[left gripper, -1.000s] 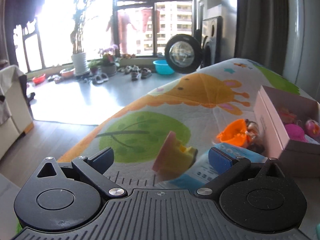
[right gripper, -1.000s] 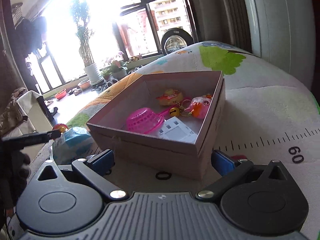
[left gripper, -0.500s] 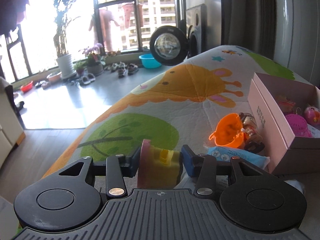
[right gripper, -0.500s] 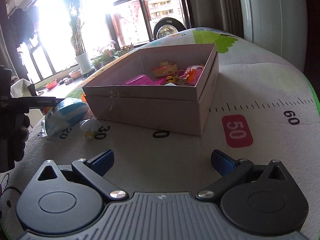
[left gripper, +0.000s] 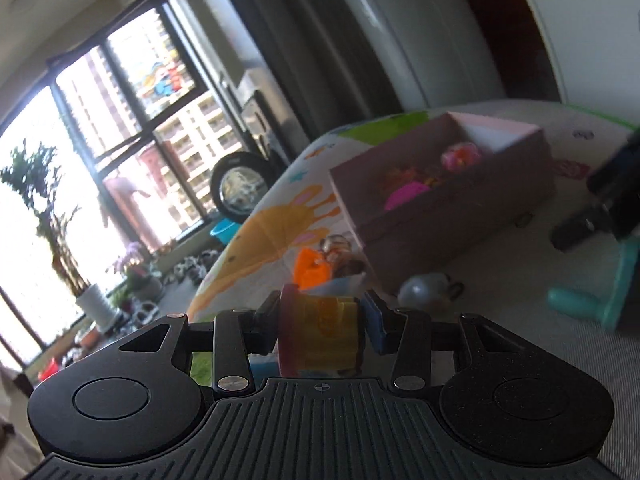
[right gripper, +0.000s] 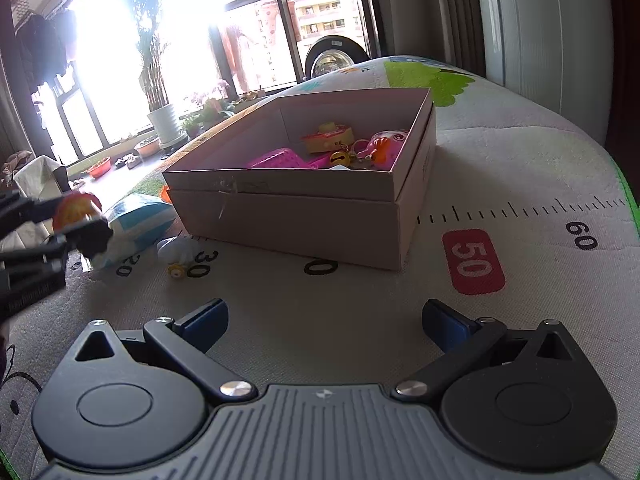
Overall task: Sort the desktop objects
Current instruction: 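Grasp the yellow cup with the left gripper, then grasp the white cat figurine with the right gripper while the left gripper holds the yellow cup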
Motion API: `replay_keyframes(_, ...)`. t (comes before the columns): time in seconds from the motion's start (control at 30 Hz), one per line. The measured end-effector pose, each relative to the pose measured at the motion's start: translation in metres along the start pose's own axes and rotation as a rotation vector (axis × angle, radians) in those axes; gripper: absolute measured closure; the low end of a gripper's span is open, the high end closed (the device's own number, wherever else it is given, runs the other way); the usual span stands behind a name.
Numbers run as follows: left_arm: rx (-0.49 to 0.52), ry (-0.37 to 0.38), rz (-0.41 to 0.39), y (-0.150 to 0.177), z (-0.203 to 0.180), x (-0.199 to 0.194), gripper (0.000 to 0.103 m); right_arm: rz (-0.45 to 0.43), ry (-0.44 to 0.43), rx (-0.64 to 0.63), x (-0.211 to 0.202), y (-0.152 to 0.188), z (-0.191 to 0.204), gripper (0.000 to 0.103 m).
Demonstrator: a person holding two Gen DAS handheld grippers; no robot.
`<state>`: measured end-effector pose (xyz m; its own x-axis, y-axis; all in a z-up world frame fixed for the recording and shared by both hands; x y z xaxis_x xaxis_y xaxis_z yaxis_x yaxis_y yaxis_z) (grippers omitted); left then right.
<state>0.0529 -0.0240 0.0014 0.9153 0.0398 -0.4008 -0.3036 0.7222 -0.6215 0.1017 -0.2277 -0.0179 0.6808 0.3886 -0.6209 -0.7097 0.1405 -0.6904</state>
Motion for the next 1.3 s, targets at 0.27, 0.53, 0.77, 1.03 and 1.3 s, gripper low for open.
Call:
replay_keyframes(0.27, 0.115, 0.146, -0.079, -0.006, -0.059, -0.013, 0.041, -0.007, -0.009, 0.019, -0.001, -0.001, -0.003, 0.000)
replay_keyframes(0.53, -0.087, 0.163, -0.083, -0.004, -0.046, -0.015, 0.007, -0.014, -0.009, 0.037, -0.003, -0.002, -0.005, 0.000)
replay_keyframes(0.77, -0.378, 0.260, 0.062, 0.014, -0.024, 0.027, 0.017, -0.051, 0.044, -0.077, -0.013, -0.006, 0.015, 0.000)
replay_keyframes(1.03, -0.431, 0.305, 0.079, 0.046, -0.015, 0.010, 0.054, 0.046, -0.040, -0.277, -0.002, -0.013, 0.092, 0.030)
replay_keyframes(1.3, -0.466, 0.308, 0.071, 0.065, -0.003, -0.004, 0.035, 0.169, -0.043, -0.349, 0.065, -0.011, 0.137, 0.053)
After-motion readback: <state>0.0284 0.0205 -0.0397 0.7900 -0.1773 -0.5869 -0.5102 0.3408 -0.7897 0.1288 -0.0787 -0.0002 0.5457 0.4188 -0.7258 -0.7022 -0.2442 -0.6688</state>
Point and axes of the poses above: each gripper's, at about its wrist camera, not at the fingertips, and x roughly the way its jaws point, z to its left, y to its underside, the point moved 7 cm from there along x, roughly the way its jaws point, and after that the axes turned 13 degrees about x, right-handed, at the moved point
